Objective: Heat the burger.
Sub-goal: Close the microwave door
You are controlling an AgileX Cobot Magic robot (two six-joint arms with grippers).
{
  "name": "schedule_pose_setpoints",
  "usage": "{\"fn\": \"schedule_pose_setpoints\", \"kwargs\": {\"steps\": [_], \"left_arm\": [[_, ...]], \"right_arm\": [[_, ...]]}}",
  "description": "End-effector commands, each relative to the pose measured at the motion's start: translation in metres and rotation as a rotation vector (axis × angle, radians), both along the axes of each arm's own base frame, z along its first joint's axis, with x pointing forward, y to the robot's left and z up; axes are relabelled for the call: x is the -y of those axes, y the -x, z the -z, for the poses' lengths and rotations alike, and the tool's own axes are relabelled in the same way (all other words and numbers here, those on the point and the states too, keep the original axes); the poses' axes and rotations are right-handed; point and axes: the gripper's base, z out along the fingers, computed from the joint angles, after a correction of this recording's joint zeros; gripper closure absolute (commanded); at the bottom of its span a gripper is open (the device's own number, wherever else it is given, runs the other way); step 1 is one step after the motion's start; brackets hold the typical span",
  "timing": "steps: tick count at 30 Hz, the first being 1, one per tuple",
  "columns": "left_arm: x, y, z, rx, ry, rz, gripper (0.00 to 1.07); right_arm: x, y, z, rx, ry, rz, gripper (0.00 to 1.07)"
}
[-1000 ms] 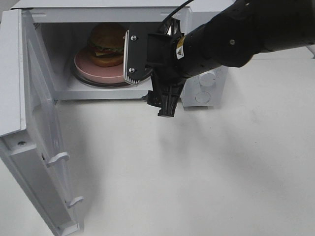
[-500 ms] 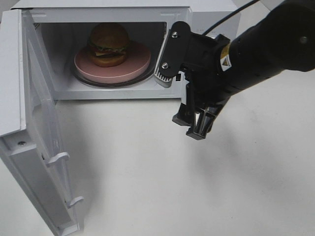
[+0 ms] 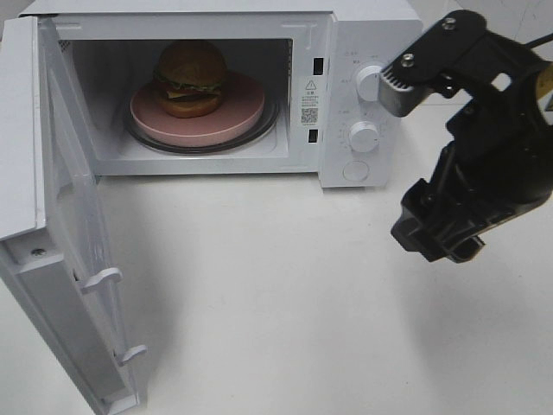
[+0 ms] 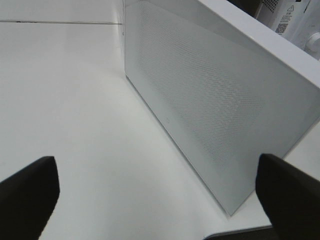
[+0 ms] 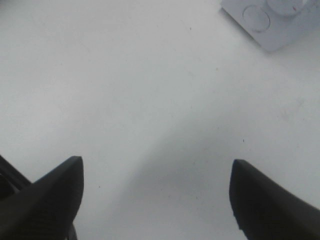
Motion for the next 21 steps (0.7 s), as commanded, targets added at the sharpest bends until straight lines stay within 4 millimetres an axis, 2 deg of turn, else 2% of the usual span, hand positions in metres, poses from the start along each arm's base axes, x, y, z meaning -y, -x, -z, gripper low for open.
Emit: {"fn": "schedule_pose_setpoints", "kwargs": {"steps": [1, 6, 8, 11, 13, 19, 21], "left_arm": [[0.000, 0.003, 0.000, 0.015, 0.001, -0.001, 0.06], [0.000, 0.003, 0.000, 0.015, 0.001, -0.001, 0.06], [0.000, 0.003, 0.000, 0.015, 0.001, -0.001, 0.06], [0.000, 0.003, 0.000, 0.015, 0.001, -0.001, 0.06], [0.000, 0.003, 0.000, 0.015, 0.001, -0.001, 0.06], [0.000, 0.003, 0.000, 0.015, 0.001, -0.001, 0.06], [0.000, 0.003, 0.000, 0.015, 0.001, -0.001, 0.06]], "right_arm": [[0.008, 0.012, -0.006, -0.032, 0.005, 0.040, 0.31], [0.019, 0.027, -0.016, -0.054, 0.013, 0.057, 0.31], [0.030, 0.042, -0.021, -0.045, -0.010, 0.063, 0.31], [0.033, 0.046, -0.022, -0.041, -0.016, 0.064, 0.31], [0.045, 0.061, -0.021, -0.026, -0.028, 0.066, 0.31], [0.055, 0.074, -0.020, -0.004, -0.046, 0.068, 0.31], [0.064, 0.087, -0.018, 0.010, -0.057, 0.070, 0.31]]}}
